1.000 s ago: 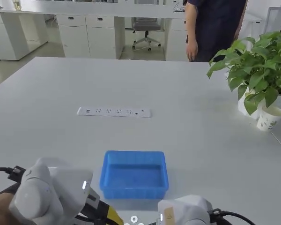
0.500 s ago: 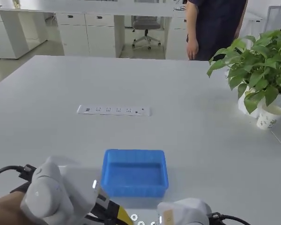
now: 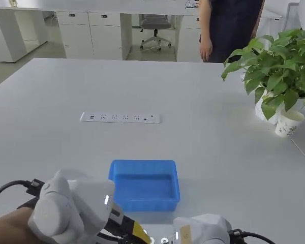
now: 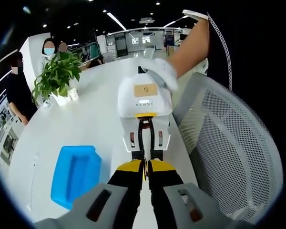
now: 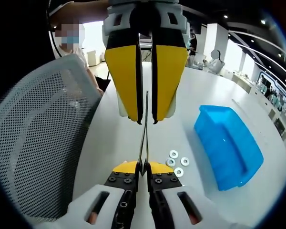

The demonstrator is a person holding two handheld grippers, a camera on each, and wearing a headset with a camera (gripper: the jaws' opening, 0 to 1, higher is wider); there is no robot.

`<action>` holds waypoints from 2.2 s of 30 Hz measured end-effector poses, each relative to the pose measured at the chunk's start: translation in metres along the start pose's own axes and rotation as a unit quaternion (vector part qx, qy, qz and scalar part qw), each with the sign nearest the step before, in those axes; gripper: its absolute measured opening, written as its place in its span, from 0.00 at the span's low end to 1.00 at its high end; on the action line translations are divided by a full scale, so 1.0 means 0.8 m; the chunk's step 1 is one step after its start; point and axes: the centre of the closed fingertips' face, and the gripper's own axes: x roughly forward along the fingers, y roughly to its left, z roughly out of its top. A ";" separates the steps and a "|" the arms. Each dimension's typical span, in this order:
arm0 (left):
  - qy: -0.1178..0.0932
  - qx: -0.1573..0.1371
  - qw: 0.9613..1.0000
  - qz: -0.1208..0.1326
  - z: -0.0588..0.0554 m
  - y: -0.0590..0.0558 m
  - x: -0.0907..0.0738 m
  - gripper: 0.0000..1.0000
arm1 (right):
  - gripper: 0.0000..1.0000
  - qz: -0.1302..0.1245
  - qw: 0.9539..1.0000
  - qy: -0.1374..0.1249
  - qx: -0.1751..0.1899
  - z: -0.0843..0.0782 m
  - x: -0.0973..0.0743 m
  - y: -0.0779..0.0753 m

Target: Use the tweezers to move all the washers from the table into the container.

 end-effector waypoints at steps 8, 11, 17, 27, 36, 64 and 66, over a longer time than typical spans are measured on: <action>-0.002 0.000 1.000 -0.002 -0.006 -0.002 0.005 0.09 | 0.08 0.000 1.000 -0.003 0.005 0.000 0.000 0.000; -0.010 -0.001 1.000 -0.002 -0.004 -0.001 0.006 0.09 | 0.08 0.001 1.000 -0.002 0.004 0.000 0.000 0.000; -0.003 -0.003 1.000 -0.006 -0.009 -0.002 0.009 0.07 | 0.08 0.004 1.000 -0.001 0.001 0.001 0.001 0.001; -0.003 0.000 1.000 -0.007 -0.008 -0.003 0.008 0.05 | 0.10 0.004 1.000 0.001 0.002 0.001 0.001 0.000; -0.005 -0.002 1.000 -0.012 -0.004 0.000 0.006 0.05 | 0.11 0.002 1.000 -0.002 -0.002 0.004 -0.002 -0.004; -0.007 0.001 1.000 -0.024 0.002 0.033 0.012 0.05 | 0.12 -0.023 1.000 -0.014 0.013 0.000 -0.010 -0.039; -0.007 0.001 1.000 -0.024 0.003 0.036 0.013 0.05 | 0.12 -0.026 0.999 -0.015 0.015 0.000 -0.011 -0.042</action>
